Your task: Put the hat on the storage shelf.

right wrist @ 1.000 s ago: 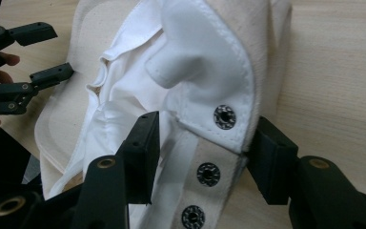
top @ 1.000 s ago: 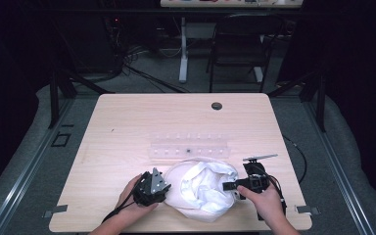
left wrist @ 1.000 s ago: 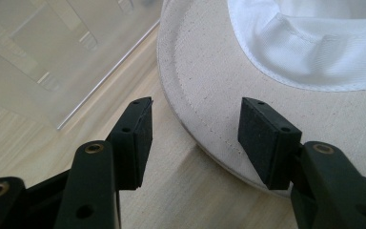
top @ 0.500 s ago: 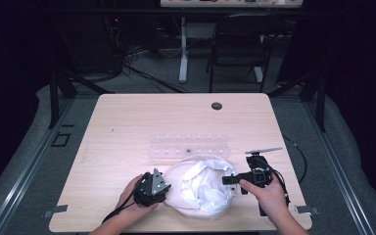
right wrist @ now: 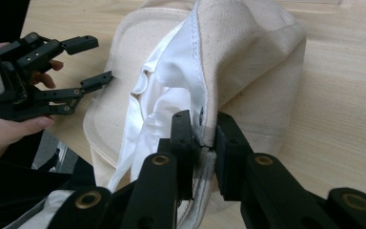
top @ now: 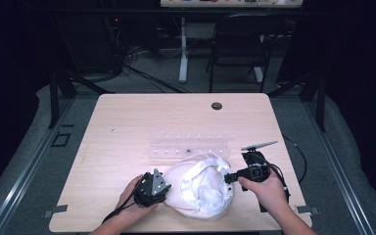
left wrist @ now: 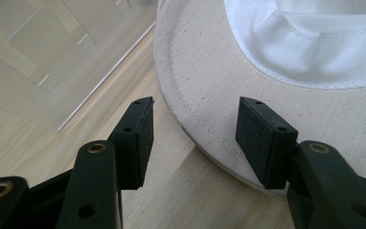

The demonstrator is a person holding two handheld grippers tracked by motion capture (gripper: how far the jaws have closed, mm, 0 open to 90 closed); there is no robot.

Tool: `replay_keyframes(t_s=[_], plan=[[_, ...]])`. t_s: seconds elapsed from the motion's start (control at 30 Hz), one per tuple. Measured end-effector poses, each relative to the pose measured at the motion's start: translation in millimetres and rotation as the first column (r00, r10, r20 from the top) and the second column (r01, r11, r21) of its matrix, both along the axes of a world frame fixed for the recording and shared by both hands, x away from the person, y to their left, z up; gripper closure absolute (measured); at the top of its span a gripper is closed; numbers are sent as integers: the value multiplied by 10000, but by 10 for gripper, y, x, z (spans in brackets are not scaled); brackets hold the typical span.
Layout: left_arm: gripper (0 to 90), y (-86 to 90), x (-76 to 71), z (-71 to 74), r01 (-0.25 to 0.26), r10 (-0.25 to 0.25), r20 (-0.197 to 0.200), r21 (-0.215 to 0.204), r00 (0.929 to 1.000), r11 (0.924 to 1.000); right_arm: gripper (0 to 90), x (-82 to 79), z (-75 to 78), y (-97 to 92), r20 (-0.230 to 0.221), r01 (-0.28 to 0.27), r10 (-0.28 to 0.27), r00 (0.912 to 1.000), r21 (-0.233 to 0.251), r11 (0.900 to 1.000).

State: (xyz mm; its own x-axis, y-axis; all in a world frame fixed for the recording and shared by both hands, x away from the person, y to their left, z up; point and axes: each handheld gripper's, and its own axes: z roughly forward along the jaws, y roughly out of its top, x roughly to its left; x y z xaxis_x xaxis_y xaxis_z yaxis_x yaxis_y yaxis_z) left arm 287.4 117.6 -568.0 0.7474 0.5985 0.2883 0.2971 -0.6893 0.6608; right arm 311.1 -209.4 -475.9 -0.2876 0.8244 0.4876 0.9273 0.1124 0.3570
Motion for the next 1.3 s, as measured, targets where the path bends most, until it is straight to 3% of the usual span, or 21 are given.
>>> replay_keyframes(t_s=[0.17, 0.33, 0.47, 0.67, 0.8, 1.0, 1.13, 1.3], plan=[[479, 10, -4, 18, -38, 37, 150, 82, 9999, 10000, 826, 7, 56, 24, -113, -180, 173, 9998, -625, 9979], [479, 85, 12, 88, -319, 327, 325, -253, 9989, 9992, 826, 30, 116, 54, -352, -176, 142, 9993, -987, 9950], [476, 138, 35, 98, -525, 536, 301, -356, 9981, 9980, 826, 58, 162, 81, -350, 4, -45, 9994, -1172, 9931], [474, 207, 73, 104, -785, 796, 205, -503, 9966, 9956, 827, 133, 290, 128, -284, 82, -136, 9995, -1822, 9832], [473, 252, 100, 100, -916, 927, 157, -574, 9956, 9941, 829, 159, 379, 146, -202, 162, -201, 9996, -1767, 9841], [473, 267, 107, 97, -973, 977, 40, -591, 9952, 9935, 830, 189, 478, 202, -753, -214, 62, 9971, -2024, 9791], [473, 266, 109, 97, -952, 957, 52, -587, 9954, 9937, 830, 203, 562, 259, -658, -203, 44, 9978, -2433, 9697], [472, 271, 112, 97, -968, 971, 19, -652, 9953, 9932, 830, 228, 660, 286, -479, -184, 64, 9988, -2545, 9669]])
